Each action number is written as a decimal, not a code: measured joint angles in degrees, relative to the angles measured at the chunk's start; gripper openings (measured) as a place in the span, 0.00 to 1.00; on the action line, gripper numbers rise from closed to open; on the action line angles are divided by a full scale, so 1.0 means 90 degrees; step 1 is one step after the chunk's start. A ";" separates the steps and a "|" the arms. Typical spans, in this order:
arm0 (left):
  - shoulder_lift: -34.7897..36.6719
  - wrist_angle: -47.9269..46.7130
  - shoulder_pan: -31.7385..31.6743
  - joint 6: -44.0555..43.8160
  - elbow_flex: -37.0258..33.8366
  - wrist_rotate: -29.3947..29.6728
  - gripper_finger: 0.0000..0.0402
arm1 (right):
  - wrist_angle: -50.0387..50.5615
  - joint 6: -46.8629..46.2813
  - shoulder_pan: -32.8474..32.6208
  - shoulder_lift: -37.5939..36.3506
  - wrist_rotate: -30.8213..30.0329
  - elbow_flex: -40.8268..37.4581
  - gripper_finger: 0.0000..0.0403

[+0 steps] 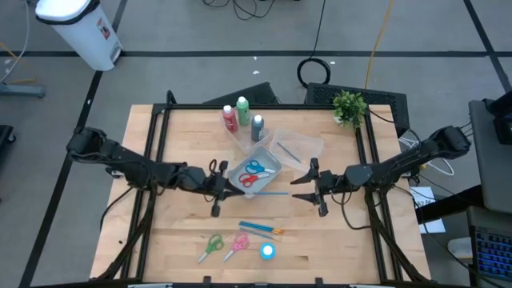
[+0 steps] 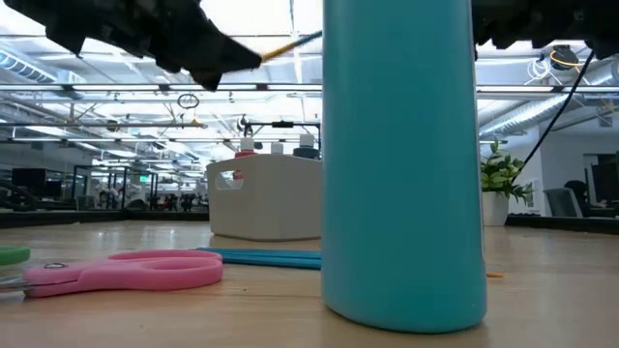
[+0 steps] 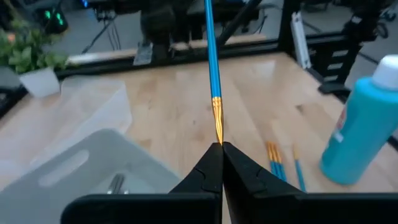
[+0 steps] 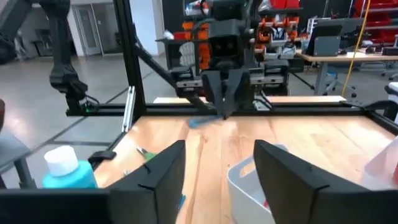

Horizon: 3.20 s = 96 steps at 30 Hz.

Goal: Pick & Place Paint Supplies
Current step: Put the blue paintbrush into the right transparent bin

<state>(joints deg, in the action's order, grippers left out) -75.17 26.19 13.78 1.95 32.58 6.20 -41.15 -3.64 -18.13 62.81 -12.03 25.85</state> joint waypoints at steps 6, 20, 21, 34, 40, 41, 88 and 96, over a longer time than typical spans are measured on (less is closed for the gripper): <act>-0.0003 -0.0321 -0.0111 -0.0155 0.0000 0.0281 0.01 | -0.0780 0.0010 0.0001 0.0797 0.0010 -0.0005 0.63; -0.0003 -0.0740 -0.0111 -0.0392 0.0000 0.0541 0.01 | -0.0664 -0.0054 0.0386 0.1034 -0.0180 -0.0001 0.62; -0.0003 -0.0745 -0.0111 -0.0392 0.0000 0.0541 0.01 | -0.0651 -0.0103 0.0386 0.1076 -0.0177 0.0000 0.61; -0.0003 -0.0799 -0.0111 -0.0409 -0.0001 0.0543 0.01 | -0.0705 -0.0138 0.0520 0.1864 -0.0131 0.0538 0.56; -0.0003 -0.0808 -0.0111 -0.0443 -0.0002 0.0541 0.01 | -0.0573 0.0032 0.0537 0.2192 -0.0134 0.0839 0.56; -0.0003 -0.0812 -0.0111 -0.0442 -0.0002 0.0542 0.01 | -0.0578 0.0032 0.0554 0.2240 -0.0134 0.0893 0.56; -0.0003 -0.0857 -0.0111 -0.0463 -0.0002 0.0541 0.01 | -0.0400 0.0150 0.0685 0.2311 -0.0129 0.0942 0.11; -0.0003 -0.0864 -0.0111 -0.0470 -0.0005 0.0553 0.02 | -0.0400 0.0284 0.0680 0.2311 -0.0086 0.0942 0.03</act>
<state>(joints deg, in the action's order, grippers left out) -75.20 18.42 12.77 -2.28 32.53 11.18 -44.75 -1.08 -12.01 83.61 -12.81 34.33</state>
